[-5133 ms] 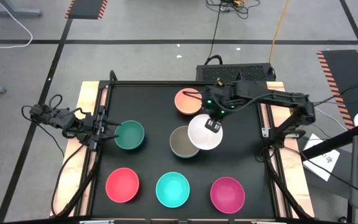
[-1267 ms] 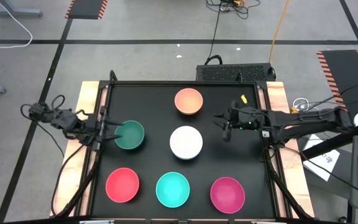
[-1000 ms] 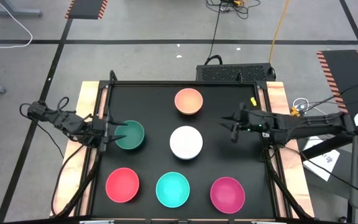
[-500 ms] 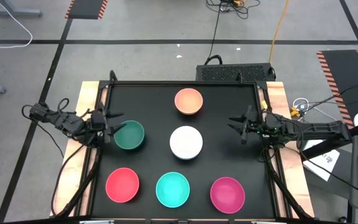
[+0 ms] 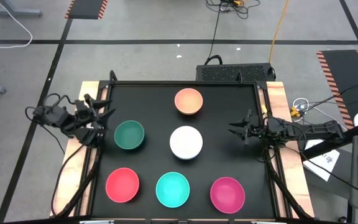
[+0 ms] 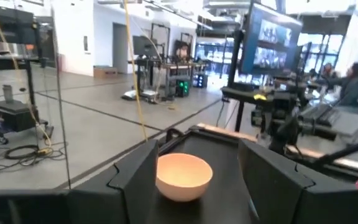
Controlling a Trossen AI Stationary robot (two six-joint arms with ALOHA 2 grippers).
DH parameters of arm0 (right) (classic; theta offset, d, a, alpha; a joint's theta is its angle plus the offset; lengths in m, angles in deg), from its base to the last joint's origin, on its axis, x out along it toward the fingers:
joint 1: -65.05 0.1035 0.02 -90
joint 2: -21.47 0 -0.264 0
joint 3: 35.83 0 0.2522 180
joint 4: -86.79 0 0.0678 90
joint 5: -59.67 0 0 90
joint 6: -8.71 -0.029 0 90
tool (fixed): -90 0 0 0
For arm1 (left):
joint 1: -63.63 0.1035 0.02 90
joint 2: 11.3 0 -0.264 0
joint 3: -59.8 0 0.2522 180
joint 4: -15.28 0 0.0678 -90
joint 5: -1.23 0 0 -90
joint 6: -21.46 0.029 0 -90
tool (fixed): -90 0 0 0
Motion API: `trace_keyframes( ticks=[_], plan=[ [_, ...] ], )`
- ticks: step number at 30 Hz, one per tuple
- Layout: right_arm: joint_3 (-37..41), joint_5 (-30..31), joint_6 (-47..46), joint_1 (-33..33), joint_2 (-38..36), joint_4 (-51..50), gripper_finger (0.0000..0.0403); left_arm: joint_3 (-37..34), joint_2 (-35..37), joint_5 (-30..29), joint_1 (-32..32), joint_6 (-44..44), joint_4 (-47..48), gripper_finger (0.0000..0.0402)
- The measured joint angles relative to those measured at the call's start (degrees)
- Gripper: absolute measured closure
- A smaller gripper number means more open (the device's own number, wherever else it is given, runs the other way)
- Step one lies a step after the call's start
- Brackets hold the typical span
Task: Nest bowls inside each other
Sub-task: Stack the green bowl on the white bowl
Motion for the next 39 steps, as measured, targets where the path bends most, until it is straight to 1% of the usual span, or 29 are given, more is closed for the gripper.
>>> trace_keyframes(
  ticks=[3, 6, 7, 10, 12, 14, 17, 20, 24, 27, 30, 33, 39],
  plan=[
    [0.2, 2.1, 0.5, 0.0, -2.6, -2.4, 0.0266, 1.1, 0.0, -1.2, 0.0, 0.4, 3.4, 0.0176],
    [0.2, 3.2, 0.9, 0.0, -5.5, -5.9, 0.0266, 2.9, 0.0, -1.5, 0.0, -3.4, 8.7, 0.0176],
    [0.2, 3.1, 0.9, 0.0, -6.5, -6.7, 0.0266, 3.5, 0.0, -1.1, 0.0, -6.0, 11.3, 0.0176],
    [0.1, 3.1, 0.8, 0.0, -6.8, -8.5, 0.0266, 7.6, -0.2, 3.8, 0.0, -16.6, 21.5, 0.0176],
    [0.0, 3.1, 0.5, 0.0, -6.8, -8.8, 0.0266, 10.4, -1.1, 5.2, 0.0, -23.9, 29.0, 0.0176],
    [0.0, 3.1, 0.4, 0.0, -6.8, -8.8, 0.0266, 12.2, -2.8, 6.6, 0.0, -28.8, 34.8, 0.0176],
    [0.0, 3.1, 0.4, 0.0, -6.8, -8.3, 0.0266, 15.3, -6.3, 8.2, 0.0, -30.6, 36.9, 0.0176],
    [0.1, 3.1, 0.4, 0.0, -6.8, -7.7, 0.0266, 18.5, -11.9, 9.2, 0.1, -33.3, 41.3, 0.0176],
    [0.2, 3.1, 0.4, 0.0, -6.8, -6.8, 0.0266, 22.1, -19.5, 9.1, 1.0, -43.6, 52.6, 0.0176],
    [0.2, 3.1, 0.7, 0.0, -6.8, -5.7, 0.0266, 22.0, -24.0, 13.1, 1.9, -49.5, 54.9, 0.0176],
    [0.2, 3.1, 1.3, 0.0, -6.8, -4.8, 0.0266, 20.9, -28.3, 19.2, 3.7, -51.3, 54.9, 0.0176],
    [0.2, 3.1, 1.8, 0.0, -6.8, -4.1, 0.0266, 20.9, -31.8, 23.4, 6.7, -51.3, 55.0, 0.0176],
    [0.2, 2.8, 1.9, 0.0, -6.8, -3.6, 0.0266, 20.9, -38.3, 35.2, 14.2, -49.7, 55.0, 0.0176]
  ],
)
